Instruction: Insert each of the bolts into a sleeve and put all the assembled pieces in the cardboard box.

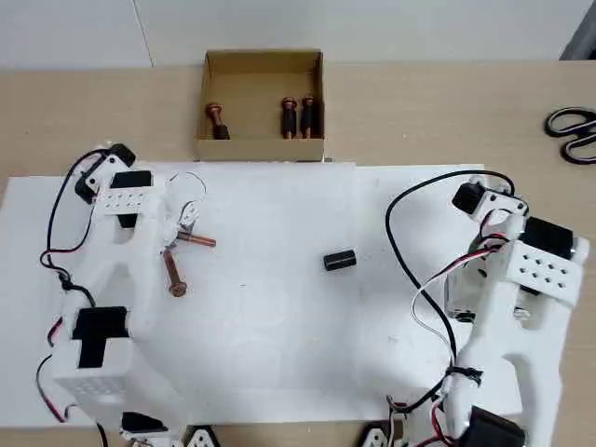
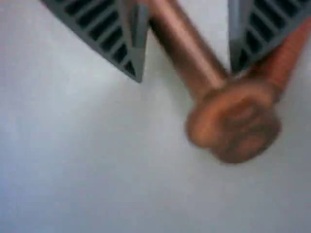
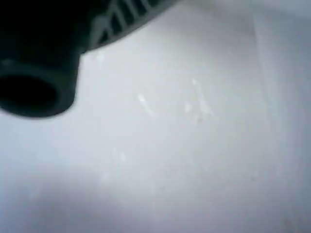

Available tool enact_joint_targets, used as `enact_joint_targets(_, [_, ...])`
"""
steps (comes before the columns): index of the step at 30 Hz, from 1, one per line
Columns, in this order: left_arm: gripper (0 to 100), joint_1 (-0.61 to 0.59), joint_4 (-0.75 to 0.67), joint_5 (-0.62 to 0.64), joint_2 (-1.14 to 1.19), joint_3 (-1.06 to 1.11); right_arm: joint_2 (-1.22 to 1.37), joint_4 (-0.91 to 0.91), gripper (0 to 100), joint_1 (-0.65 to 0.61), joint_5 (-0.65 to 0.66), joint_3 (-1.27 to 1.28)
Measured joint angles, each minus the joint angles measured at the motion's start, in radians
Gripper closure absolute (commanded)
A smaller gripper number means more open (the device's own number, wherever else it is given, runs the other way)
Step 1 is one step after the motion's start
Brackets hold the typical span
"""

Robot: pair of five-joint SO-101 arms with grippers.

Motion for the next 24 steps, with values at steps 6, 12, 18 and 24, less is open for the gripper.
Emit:
enact_joint_targets(6, [89, -0.003, -0.029, -0.015, 0.008, 0.000, 0.000, 0.000, 99.5, 0.000, 0.000, 0.000])
enact_joint_targets(12, [99, -0.025, -0.086, -0.020, 0.009, 0.002, 0.000, 0.000, 99.5, 0.000, 0.000, 0.000])
enact_joint_targets(18, [99, -0.040, -0.118, -0.015, 0.055, -0.011, 0.000, 0.000, 99.5, 0.000, 0.000, 0.000])
enact_joint_targets(24, [99, -0.040, -0.118, -0.015, 0.063, -0.017, 0.000, 0.000, 99.5, 0.000, 0.000, 0.000])
